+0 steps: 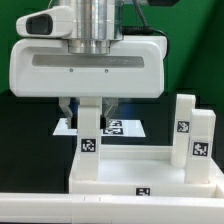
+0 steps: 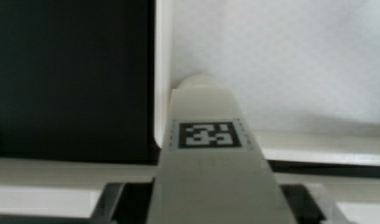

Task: Assemble desk

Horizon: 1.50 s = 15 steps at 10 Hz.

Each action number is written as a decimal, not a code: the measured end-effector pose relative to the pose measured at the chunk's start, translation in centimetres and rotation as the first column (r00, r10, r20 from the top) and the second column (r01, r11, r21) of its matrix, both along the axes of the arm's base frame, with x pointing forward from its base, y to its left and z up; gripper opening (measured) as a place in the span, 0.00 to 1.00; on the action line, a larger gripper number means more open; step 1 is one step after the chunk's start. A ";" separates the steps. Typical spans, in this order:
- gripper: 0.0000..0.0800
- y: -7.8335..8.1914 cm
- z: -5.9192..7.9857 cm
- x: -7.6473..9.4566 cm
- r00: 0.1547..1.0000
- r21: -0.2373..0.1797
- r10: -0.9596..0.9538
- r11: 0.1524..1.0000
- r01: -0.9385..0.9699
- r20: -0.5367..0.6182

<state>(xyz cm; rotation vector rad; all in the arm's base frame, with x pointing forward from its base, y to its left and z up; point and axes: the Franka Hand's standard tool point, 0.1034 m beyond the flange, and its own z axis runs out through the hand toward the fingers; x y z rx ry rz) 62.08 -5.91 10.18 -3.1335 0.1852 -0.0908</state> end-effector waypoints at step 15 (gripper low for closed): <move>0.36 0.5 -0.1 0.0 0.184 0.053 -0.981 0.181 0.982 -0.067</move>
Offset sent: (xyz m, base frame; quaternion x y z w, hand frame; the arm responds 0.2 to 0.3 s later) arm -0.0057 0.0031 0.0006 -0.0799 -0.0548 0.3109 0.9455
